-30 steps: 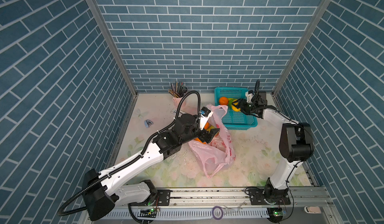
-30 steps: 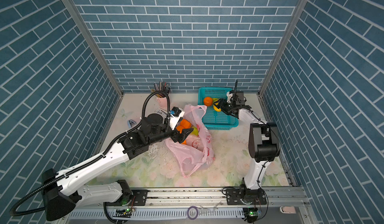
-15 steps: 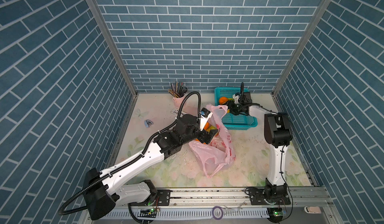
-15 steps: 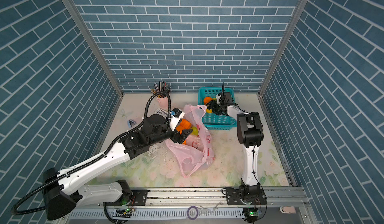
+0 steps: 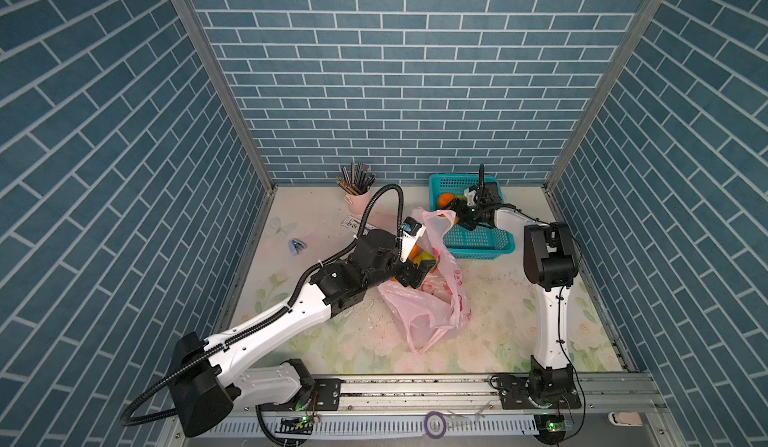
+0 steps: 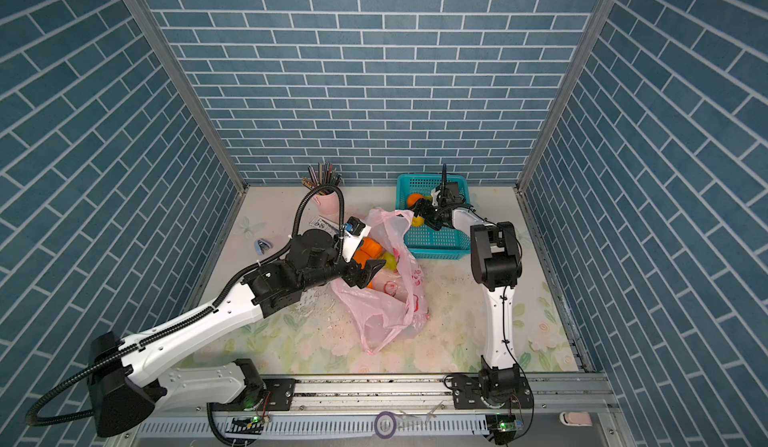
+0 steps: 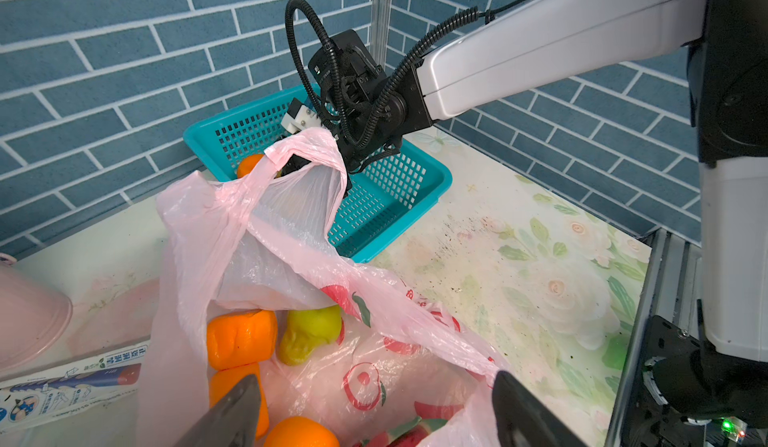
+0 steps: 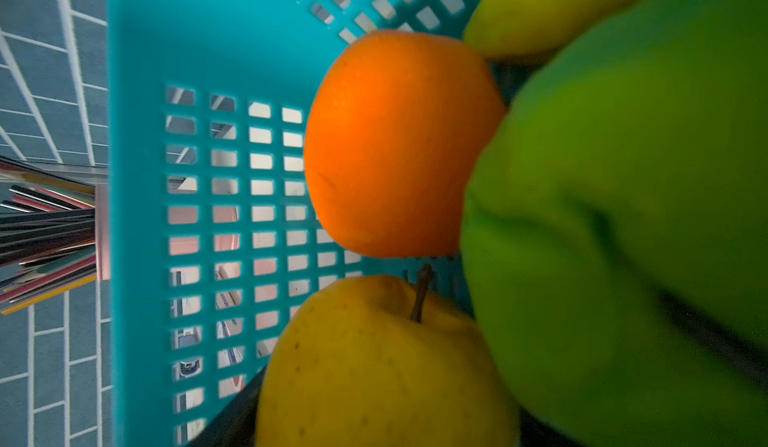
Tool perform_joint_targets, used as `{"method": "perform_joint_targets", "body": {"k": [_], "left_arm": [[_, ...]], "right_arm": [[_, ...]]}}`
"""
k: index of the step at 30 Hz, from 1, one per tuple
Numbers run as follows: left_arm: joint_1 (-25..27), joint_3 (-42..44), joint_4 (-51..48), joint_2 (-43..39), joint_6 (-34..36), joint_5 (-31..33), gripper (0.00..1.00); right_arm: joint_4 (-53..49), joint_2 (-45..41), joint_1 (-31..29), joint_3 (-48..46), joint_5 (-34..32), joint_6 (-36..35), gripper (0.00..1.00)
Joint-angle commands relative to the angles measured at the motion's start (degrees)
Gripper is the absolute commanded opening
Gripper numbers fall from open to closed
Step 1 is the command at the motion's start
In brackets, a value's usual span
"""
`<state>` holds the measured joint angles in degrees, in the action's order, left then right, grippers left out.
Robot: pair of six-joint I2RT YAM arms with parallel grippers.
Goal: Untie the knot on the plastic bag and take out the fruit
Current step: 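Carry the yellow apple with the right gripper into the teal basket and release it, then grasp the green pear in the bag with the left gripper while the right gripper returns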
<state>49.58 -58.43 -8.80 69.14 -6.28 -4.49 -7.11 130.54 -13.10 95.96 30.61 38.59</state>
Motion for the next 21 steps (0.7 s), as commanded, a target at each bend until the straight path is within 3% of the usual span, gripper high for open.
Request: {"method": "perform_joint_targets", "body": {"k": [1, 13, 21], "left_arm": [[0.07, 0.63, 0.45, 0.36, -1.08, 0.54, 0.87], [0.19, 0.36, 1.42, 2.87, -3.54, 1.02, 0.87], [1.22, -1.25, 0.63, 8.2, -4.05, 5.82, 0.73]], "right_arm": [[-3.05, -3.82, 0.32, 0.05, -1.8, -1.8, 0.84], [-7.21, -17.8, 1.23, -4.66, -5.3, -5.83, 0.86], [-9.84, -36.75, 1.24, -12.05, -7.14, -9.55, 0.85]]}}
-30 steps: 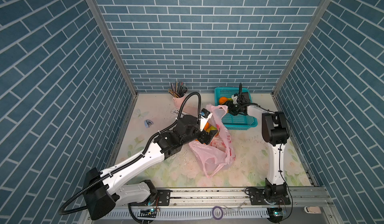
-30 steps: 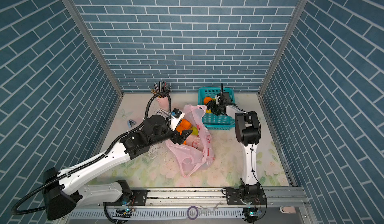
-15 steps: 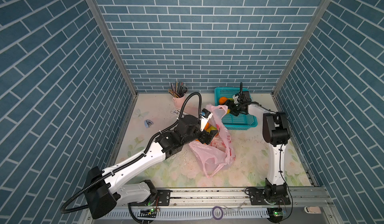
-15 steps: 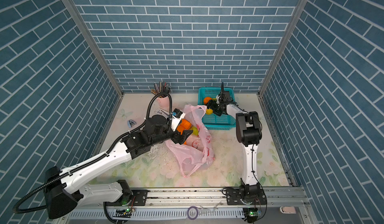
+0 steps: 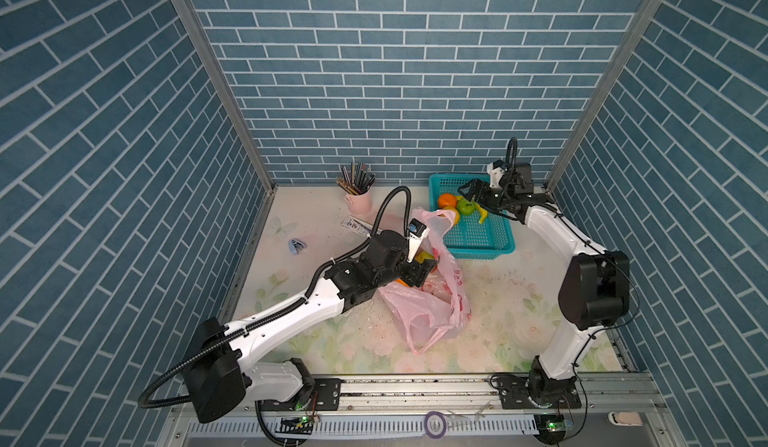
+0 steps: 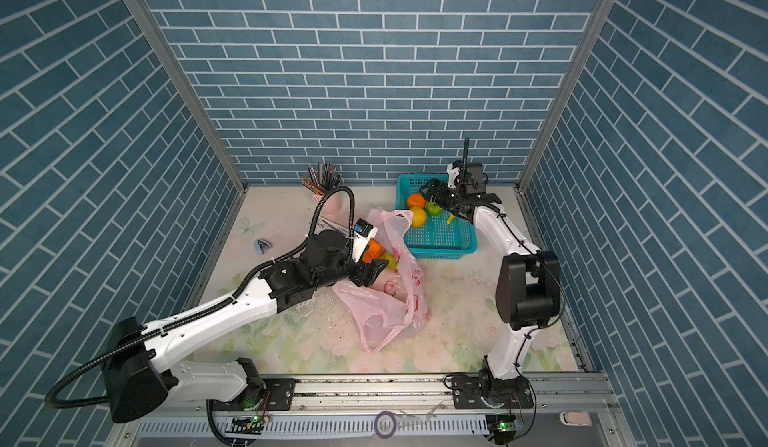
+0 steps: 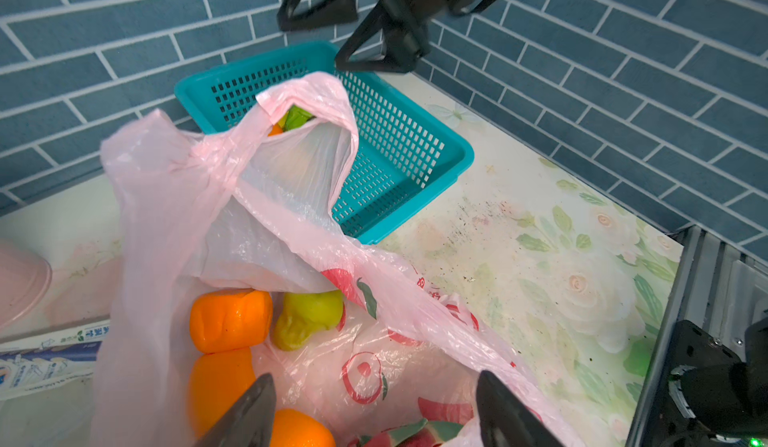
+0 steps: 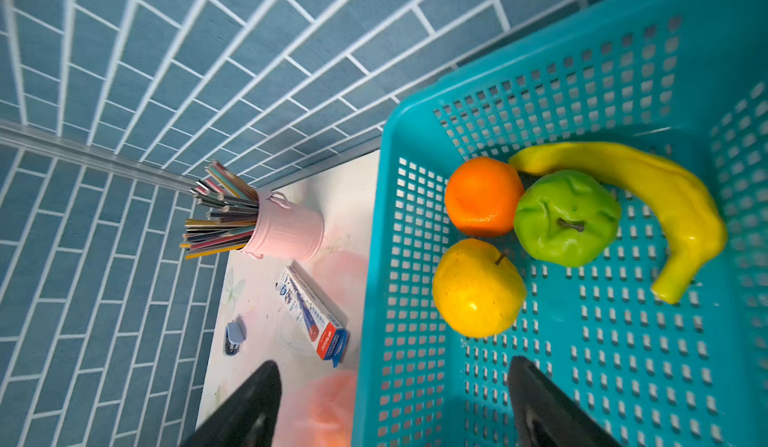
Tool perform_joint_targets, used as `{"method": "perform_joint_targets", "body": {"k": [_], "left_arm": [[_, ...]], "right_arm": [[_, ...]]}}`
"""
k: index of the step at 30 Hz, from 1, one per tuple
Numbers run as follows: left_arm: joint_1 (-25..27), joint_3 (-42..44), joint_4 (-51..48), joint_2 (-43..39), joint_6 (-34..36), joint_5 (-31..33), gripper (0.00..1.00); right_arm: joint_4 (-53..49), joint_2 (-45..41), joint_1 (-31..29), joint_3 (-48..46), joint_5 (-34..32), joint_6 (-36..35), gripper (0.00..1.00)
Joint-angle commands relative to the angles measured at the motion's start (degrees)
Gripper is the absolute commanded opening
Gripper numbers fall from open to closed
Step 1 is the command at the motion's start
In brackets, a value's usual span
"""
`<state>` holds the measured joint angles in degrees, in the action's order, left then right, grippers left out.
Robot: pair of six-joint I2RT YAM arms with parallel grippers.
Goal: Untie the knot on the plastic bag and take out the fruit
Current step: 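Grasp the green pear in the bag with the left gripper while the right gripper returns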
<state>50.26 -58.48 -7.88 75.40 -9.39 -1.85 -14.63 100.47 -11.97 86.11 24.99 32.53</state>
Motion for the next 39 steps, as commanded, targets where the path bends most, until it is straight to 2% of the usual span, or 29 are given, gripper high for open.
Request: {"method": "perform_joint_targets", "body": {"k": [1, 7, 15, 23, 29, 34, 39], "left_arm": [[0.53, -1.68, -0.82, 2.92, -1.11, 3.94, 0.71], [0.89, -4.09, -1.91, 9.02, -0.61, 6.11, 0.65], [0.83, -8.1, -3.37, 18.16, -0.07, 9.22, 0.64], [0.53, -14.29, -5.63, 28.67, 3.5, 16.04, 0.63], [-0.59, -15.57, -2.16, 32.89, 6.35, 14.99, 0.63], [-1.7, -17.02, 0.28, 35.88, 7.72, 12.72, 0.81], [-2.03, -18.32, 2.14, 39.39, 8.43, 11.43, 0.84]], "right_arm": [[-2.41, -8.98, 0.06, -3.4, -1.83, -3.74, 0.85], [-1.19, -23.52, -0.01, -12.58, -2.68, -3.56, 0.85], [-4.24, -35.18, -0.86, -18.4, -2.96, -0.85, 0.85], [-6.66, -37.69, -0.87, -17.61, -4.64, -1.48, 0.85], [-6.99, -37.49, -0.81, -17.46, -4.68, -1.41, 0.85], [-7.16, -37.62, -0.87, -17.46, -4.65, -1.33, 0.85], [-7.56, -37.54, -0.87, -17.28, -5.52, -1.24, 0.84]]}}
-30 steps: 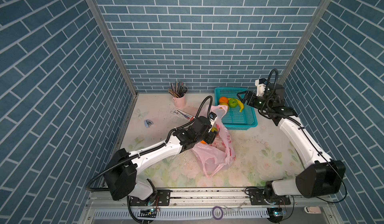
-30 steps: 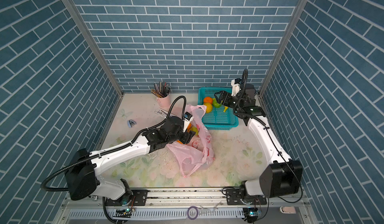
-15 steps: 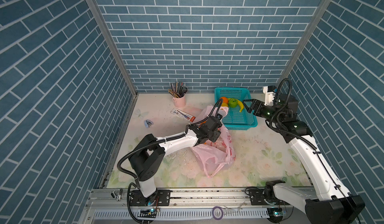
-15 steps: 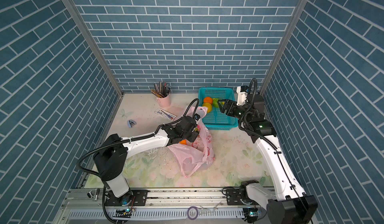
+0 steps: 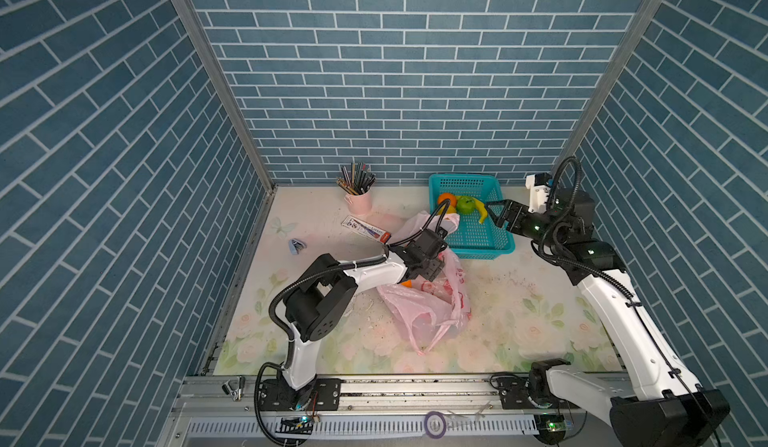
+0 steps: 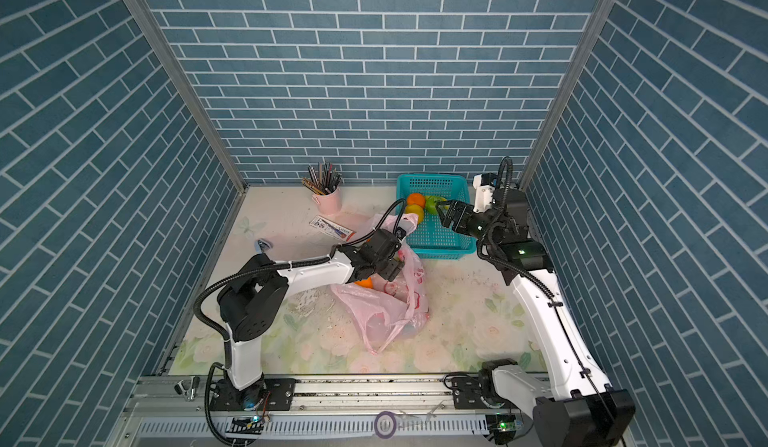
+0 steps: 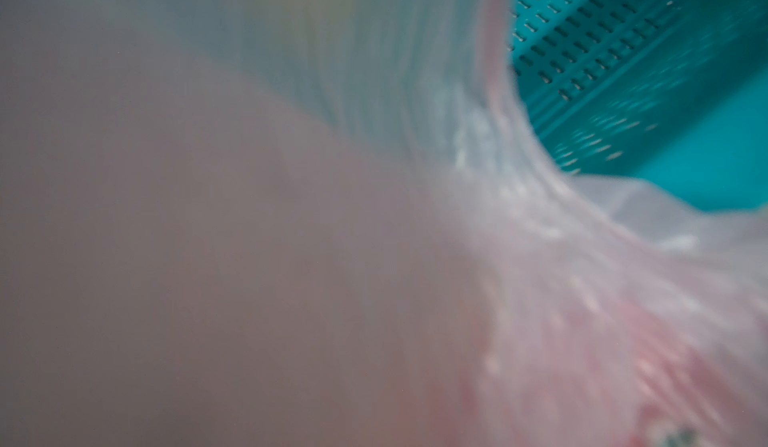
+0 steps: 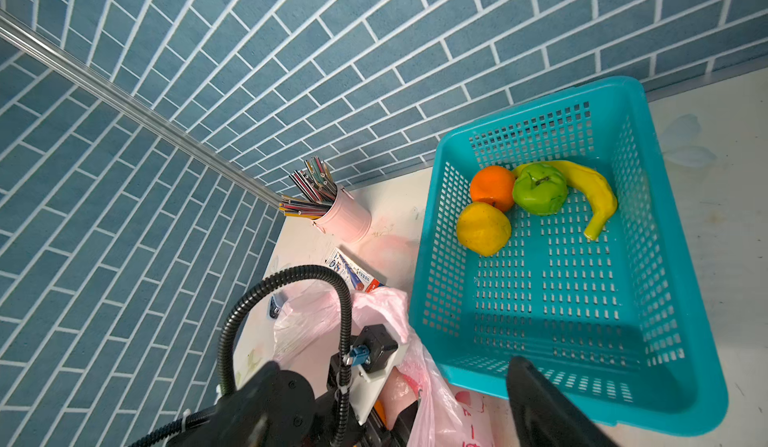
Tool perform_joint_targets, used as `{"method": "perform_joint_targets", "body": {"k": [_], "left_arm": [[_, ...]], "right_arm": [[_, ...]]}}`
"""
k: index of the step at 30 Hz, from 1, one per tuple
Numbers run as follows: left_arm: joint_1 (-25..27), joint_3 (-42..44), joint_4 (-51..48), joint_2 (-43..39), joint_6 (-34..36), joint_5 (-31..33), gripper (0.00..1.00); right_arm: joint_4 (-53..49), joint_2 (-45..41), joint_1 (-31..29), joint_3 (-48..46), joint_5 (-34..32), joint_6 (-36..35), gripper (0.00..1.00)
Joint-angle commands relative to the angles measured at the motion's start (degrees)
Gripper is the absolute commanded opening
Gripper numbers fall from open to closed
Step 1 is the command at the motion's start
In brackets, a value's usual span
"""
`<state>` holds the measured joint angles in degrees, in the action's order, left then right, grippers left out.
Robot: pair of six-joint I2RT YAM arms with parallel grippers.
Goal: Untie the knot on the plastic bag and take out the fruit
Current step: 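Grasp the green pear in the bag with the left gripper while the right gripper returns, then lift the green pear with the left gripper and hand it to the right gripper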
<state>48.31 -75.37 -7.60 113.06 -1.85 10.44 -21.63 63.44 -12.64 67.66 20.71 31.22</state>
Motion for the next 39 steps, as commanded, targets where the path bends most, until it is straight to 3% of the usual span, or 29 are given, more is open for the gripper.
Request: {"method": "perform_joint_targets", "body": {"k": [1, 5, 15, 33, 36, 39], "left_arm": [[-0.08, -1.54, 2.26, 2.39, 0.88, -0.62, 0.84], [-0.1, -1.86, 3.34, 4.24, 0.72, -0.31, 0.81], [-0.2, -0.75, 2.56, 3.4, -0.95, -1.85, 0.55], [-0.16, 12.22, 3.63, -17.51, -2.46, -11.4, 0.55], [-0.15, 14.21, 4.81, -21.54, -1.28, -12.18, 0.55], [-0.16, 16.08, 8.33, -25.87, 1.11, -14.08, 0.55]], "right_arm": [[-0.59, -0.59, -0.19, 1.08, -1.35, 0.09, 0.84], [-0.61, -0.67, -0.19, 0.9, -1.2, 0.09, 0.84], [-0.61, -0.81, -0.19, 0.72, -1.46, 0.37, 0.84], [0.58, -0.95, -0.19, 0.41, 1.05, 2.09, 0.84], [0.78, -0.48, -0.19, 0.72, 5.55, 1.45, 0.84], [0.8, 0.39, -0.19, 1.16, 15.36, 0.68, 0.84]]}}
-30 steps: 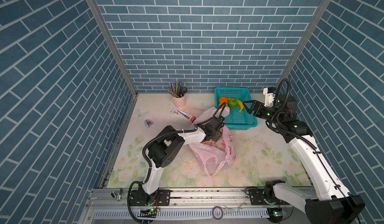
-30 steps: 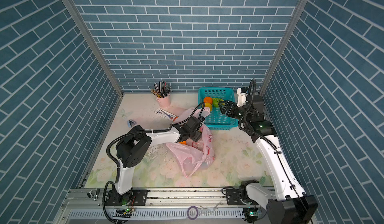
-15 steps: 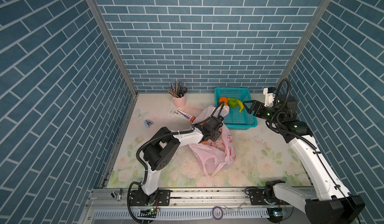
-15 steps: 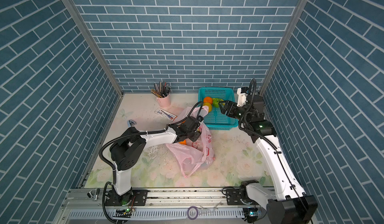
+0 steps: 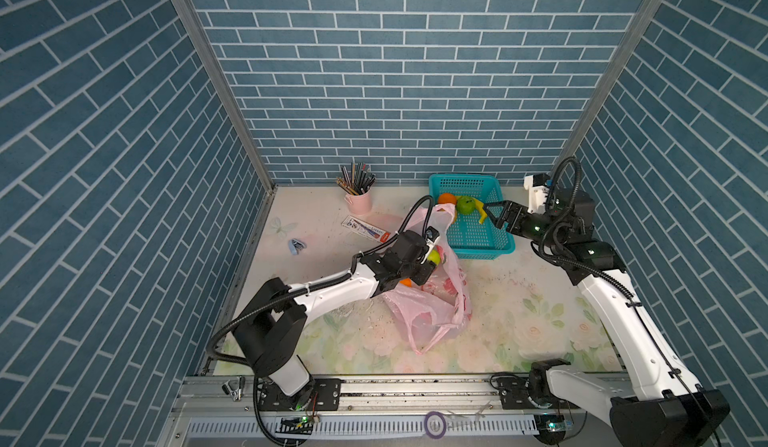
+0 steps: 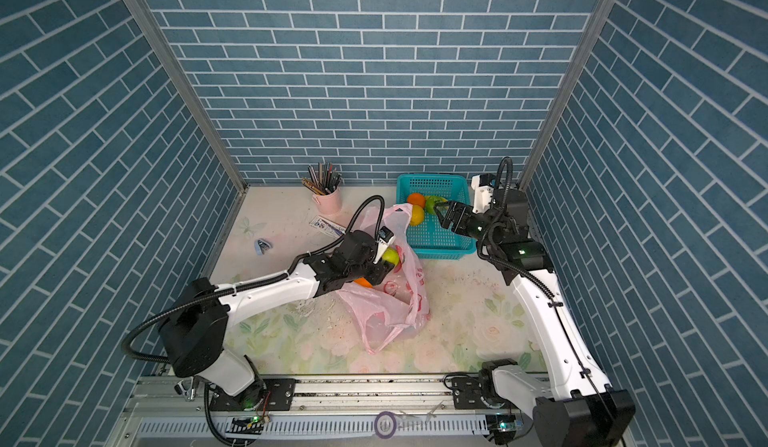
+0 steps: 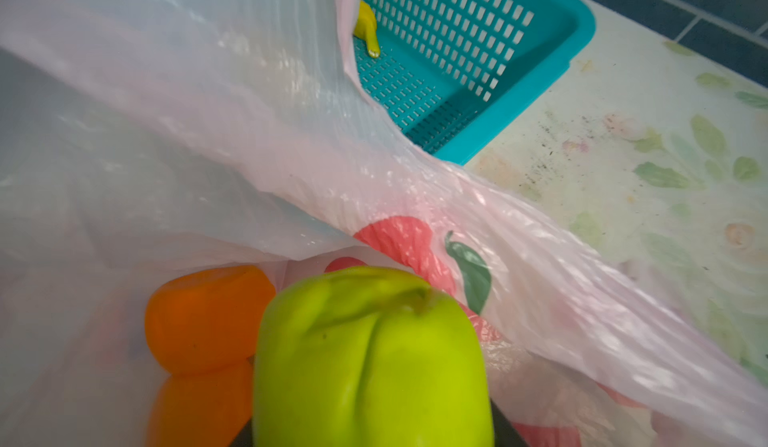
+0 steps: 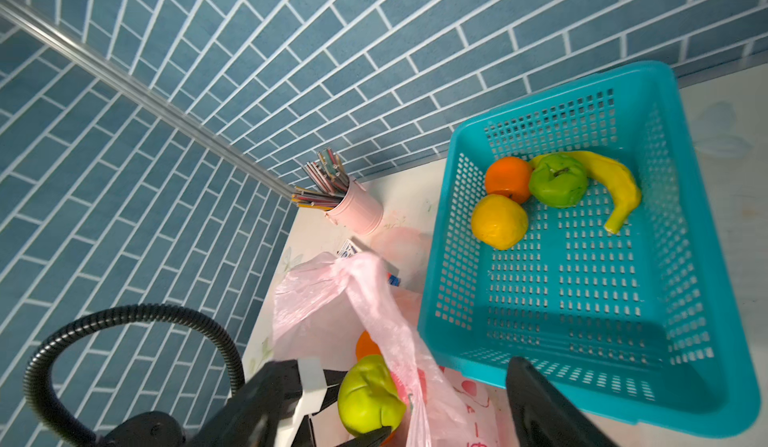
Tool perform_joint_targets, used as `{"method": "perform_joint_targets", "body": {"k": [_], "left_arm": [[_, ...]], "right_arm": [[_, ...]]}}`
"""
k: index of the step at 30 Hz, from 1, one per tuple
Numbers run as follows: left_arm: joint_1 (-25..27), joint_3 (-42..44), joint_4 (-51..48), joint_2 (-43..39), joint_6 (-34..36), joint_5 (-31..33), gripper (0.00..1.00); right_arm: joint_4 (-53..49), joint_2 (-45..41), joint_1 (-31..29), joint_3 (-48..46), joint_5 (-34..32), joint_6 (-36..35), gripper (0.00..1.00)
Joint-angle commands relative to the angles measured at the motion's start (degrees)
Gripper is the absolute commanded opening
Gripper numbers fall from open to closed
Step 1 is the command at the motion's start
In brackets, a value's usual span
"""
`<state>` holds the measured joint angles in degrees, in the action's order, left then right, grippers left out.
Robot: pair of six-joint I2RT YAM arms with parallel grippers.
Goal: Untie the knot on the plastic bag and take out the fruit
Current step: 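Lift the green pear with the left gripper and hand it to the right gripper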
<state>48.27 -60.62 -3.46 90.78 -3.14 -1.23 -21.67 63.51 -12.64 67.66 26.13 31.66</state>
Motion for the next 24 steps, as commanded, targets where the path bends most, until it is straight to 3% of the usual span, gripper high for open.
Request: {"method": "perform_joint_targets", "body": {"k": [1, 4, 12, 18, 24], "left_arm": [[-0.1, 1.89, 5.51, -5.04, 3.13, -3.2, 0.55], [-0.15, 4.13, 11.19, -9.14, 6.12, -5.01, 0.54], [-0.07, 4.57, 22.92, -13.35, 16.35, -10.13, 0.55], [0.74, 0.82, 26.55, -12.22, 20.07, -15.43, 0.55], [2.74, -2.57, 25.94, -10.75, 22.5, -16.03, 0.55]], "right_arm": [[0.76, 0.55, -0.18, 1.23, 12.7, 0.24, 0.84], [-0.39, 0.53, -0.48, 1.55, 19.46, -0.59, 0.84], [-9.33, 0.34, -2.64, 5.23, 26.51, -5.65, 0.84], [-9.4, 0.95, -6.38, 6.5, 24.92, -5.78, 0.86], [-7.57, 2.26, -7.21, 6.48, 23.65, -4.74, 0.86]]}}
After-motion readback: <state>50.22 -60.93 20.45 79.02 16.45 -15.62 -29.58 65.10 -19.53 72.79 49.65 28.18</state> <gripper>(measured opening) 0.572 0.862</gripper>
